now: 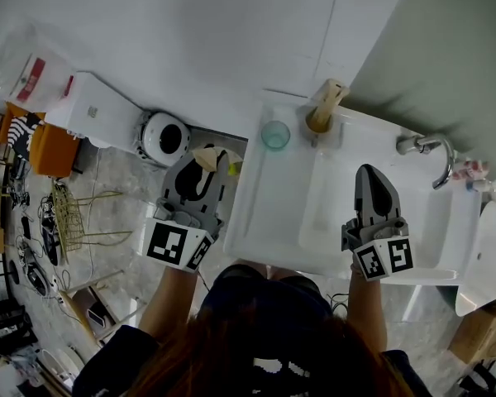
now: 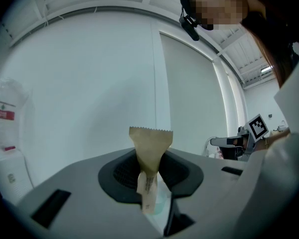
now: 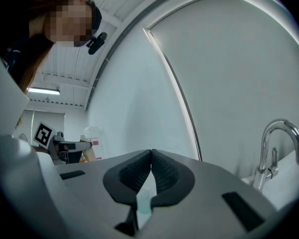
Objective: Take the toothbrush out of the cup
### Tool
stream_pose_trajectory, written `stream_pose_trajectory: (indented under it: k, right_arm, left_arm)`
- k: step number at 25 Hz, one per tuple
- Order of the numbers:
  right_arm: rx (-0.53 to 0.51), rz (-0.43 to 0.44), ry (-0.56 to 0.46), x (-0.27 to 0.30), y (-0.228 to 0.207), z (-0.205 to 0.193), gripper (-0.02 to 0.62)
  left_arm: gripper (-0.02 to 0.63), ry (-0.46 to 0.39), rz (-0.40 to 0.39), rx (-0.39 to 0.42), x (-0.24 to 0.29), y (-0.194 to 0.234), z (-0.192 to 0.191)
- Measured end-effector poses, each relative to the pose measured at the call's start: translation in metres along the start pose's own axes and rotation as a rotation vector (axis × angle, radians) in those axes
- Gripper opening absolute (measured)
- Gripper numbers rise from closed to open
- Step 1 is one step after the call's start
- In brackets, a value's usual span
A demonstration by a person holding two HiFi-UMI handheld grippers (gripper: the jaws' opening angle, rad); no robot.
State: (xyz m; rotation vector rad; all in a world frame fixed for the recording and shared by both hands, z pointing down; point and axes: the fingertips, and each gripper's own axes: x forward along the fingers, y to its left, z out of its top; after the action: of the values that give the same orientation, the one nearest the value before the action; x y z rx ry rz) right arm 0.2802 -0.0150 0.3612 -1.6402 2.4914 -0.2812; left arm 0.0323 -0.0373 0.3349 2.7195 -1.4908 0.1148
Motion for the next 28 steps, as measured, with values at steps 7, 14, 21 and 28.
stream_pose_trajectory:
  k: [7, 14, 21, 28]
  right_arm:
    - [-0.015, -0.090, 0.012, 0.027, -0.016, -0.009, 0.015]
    - [-0.033, -0.185, 0.087, 0.081, -0.053, -0.039, 0.039]
    - [0.107, -0.270, 0.132, 0.145, -0.087, -0.085, 0.122]
    - [0.075, -0.427, 0.202, 0.192, -0.112, -0.112, 0.267]
  left_arm:
    - [0.101, 0.009, -0.025, -0.012, 0.014, 0.014, -0.008]
    - [0.101, 0.025, -0.049, -0.014, 0.036, 0.021, -0.018]
    - [0.101, 0.040, -0.064, -0.020, 0.051, 0.032, -0.027]
    - [0.101, 0.079, -0.057, -0.015, 0.062, 0.040, -0.045]
